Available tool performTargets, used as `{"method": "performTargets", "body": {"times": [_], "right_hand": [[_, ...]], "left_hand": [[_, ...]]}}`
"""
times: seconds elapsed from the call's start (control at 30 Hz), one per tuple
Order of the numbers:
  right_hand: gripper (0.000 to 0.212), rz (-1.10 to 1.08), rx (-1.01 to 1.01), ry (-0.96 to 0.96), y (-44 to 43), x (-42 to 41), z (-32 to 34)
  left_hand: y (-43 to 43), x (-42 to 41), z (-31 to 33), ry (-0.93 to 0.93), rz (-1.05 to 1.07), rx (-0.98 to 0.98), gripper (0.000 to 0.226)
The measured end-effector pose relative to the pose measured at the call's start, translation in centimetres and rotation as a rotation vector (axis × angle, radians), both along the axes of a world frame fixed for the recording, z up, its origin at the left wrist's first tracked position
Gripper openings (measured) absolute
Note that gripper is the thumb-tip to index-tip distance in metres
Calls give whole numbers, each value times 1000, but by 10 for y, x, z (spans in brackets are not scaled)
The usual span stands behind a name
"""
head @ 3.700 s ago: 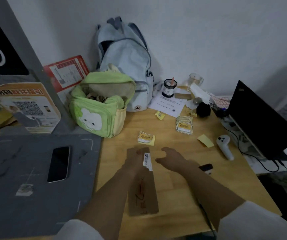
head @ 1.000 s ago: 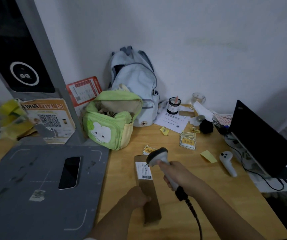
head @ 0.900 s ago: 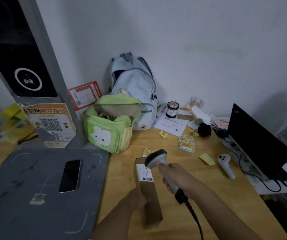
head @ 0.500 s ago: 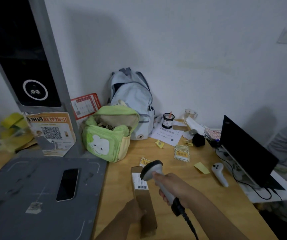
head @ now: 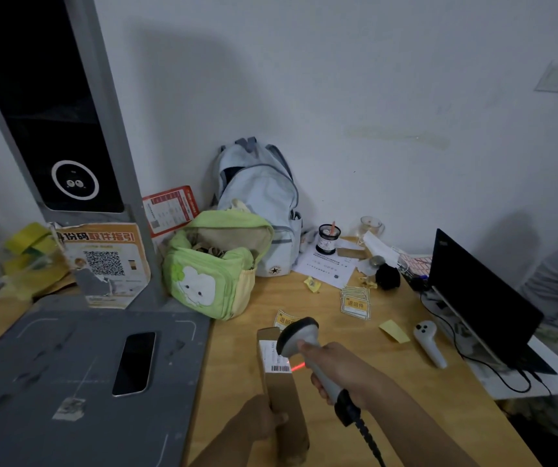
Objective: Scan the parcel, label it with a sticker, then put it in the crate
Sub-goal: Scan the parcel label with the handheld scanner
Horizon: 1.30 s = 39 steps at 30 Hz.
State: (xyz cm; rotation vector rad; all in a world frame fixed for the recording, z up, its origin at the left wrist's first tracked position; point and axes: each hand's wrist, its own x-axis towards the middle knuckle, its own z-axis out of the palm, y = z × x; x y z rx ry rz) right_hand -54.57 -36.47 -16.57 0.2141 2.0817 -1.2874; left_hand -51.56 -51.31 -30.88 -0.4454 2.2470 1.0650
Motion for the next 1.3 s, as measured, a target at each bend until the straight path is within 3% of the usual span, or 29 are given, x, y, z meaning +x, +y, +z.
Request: {"method": "performTargets", "body": {"times": [0.57, 0.9, 1.17, 1.3], "right_hand": [[50, -19, 15, 1, 3, -6, -7], [51, -113, -108, -59, 9, -11, -11], [52, -140, 46, 6, 18, -18, -40], [44, -179, 4, 10, 27, -23, -56]], "left_hand": [[-2, -10, -4, -56, -42, 13, 54], [-4, -11, -5, -82, -69, -44, 54], [-2, -12, -10, -63, -33, 5, 46], [-4, -15, -12, 21, 21, 38, 43]]}}
